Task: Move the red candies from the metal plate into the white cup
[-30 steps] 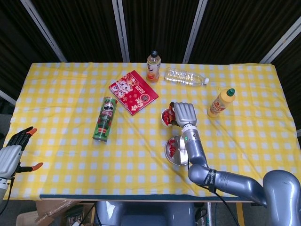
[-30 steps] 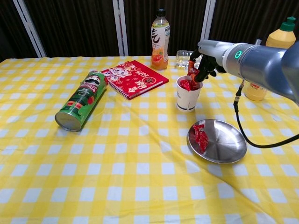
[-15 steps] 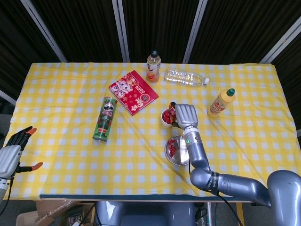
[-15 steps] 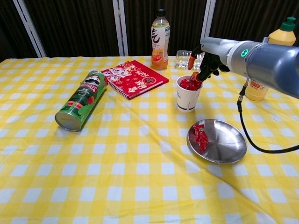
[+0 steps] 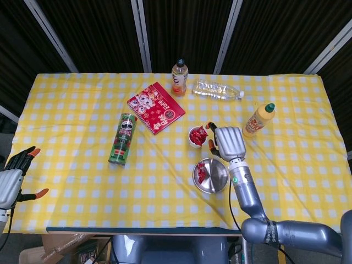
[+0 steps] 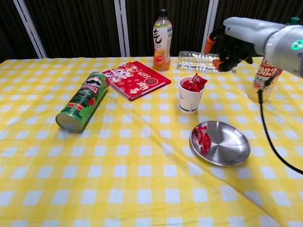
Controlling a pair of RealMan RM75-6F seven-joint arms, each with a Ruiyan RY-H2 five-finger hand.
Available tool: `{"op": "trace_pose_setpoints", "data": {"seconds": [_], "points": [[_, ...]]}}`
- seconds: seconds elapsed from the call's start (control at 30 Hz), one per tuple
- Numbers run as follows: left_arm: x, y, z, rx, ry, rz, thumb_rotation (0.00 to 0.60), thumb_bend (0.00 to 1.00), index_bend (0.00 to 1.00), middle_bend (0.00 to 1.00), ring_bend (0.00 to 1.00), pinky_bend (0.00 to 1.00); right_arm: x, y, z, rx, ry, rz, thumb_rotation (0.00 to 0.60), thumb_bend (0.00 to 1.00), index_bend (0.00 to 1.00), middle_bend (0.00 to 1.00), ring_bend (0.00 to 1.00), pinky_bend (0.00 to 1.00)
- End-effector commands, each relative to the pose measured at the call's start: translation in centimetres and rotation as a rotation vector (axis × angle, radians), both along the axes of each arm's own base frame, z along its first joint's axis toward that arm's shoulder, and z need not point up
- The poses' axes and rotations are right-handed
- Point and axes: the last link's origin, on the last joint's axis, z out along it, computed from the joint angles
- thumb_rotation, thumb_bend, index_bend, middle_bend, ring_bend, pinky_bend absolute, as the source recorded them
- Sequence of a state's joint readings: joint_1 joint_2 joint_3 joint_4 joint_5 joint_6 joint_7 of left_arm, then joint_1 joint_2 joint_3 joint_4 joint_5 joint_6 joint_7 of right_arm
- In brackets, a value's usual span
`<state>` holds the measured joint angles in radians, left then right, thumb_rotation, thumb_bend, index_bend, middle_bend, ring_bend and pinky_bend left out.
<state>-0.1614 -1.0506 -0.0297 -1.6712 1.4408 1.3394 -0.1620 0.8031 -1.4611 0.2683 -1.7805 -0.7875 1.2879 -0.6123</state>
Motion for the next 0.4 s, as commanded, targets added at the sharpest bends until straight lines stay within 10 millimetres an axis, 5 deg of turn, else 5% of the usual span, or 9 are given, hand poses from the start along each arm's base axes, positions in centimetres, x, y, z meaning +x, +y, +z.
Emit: {"op": "trace_pose_setpoints", "data": {"seconds": [0.03,0.13,0.4], "points": [[0.1,-0.1,0.1,0.017,0.012,-0.014,0.6,0.03,0.0,0.0,0.0,0.0,-5.6,5.5,4.0,-0.09,0.102,0.016,0.6,0.52,0.11,0.24,0.15,0.32],[-0.1,-0.4,0.4,0.034,0.043,-0.026,0.6,0.03,0.0,0.0,0.0,0.0,-8.9,8.2,5.4,-0.113,0.178,-0.016,0.6,0.42,0.0,0.04,0.0,0.1],[-0.7,-1.3,1.0,0.084,0.119,-0.042,0.6,0.03,0.0,0.0,0.0,0.0,-15.5,14.2,7.7,-0.126,0.252,-0.094,0.6,0.35,0.0,0.0,0.0,0.01]]}}
